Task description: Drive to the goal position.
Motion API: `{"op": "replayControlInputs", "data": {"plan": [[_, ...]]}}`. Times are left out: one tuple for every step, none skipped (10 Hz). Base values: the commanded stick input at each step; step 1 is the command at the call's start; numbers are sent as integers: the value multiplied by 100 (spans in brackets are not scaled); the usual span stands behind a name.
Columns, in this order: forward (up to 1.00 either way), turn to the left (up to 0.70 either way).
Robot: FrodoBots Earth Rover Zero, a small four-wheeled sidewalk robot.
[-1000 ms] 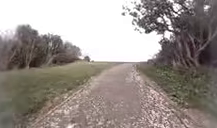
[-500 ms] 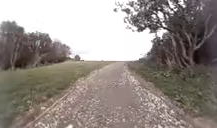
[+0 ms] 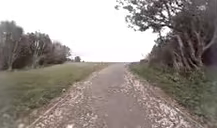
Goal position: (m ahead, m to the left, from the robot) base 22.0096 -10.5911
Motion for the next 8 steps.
{"op": "replayControlInputs", "data": {"plan": [[85, -18], [85, -34], [85, -34], [85, -33], [85, -31], [85, -15], [85, -4], [85, -3]]}}
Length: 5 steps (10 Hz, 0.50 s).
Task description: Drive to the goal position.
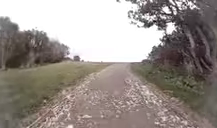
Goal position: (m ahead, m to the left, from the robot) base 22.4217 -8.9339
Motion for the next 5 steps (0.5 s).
{"op": "replayControlInputs", "data": {"plan": [[85, -3], [85, -3], [85, -3], [85, -3], [85, -3]]}}
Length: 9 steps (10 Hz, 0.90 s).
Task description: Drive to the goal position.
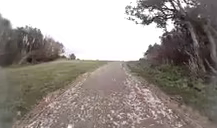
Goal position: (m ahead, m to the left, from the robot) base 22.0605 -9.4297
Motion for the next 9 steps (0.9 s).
{"op": "replayControlInputs", "data": {"plan": [[85, -3], [85, -3], [85, -3], [85, -3], [85, -3], [85, -3], [85, -3], [85, -3], [85, -4]]}}
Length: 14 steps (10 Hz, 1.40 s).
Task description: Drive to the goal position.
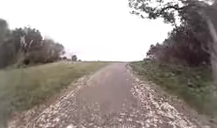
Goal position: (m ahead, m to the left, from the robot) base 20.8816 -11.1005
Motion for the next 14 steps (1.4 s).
{"op": "replayControlInputs", "data": {"plan": [[85, -3], [85, -3], [85, -3], [85, -3], [85, -5], [85, -10], [85, -24], [85, -30], [85, -31], [85, -29], [85, -20], [85, -9], [85, -4], [85, -2]]}}
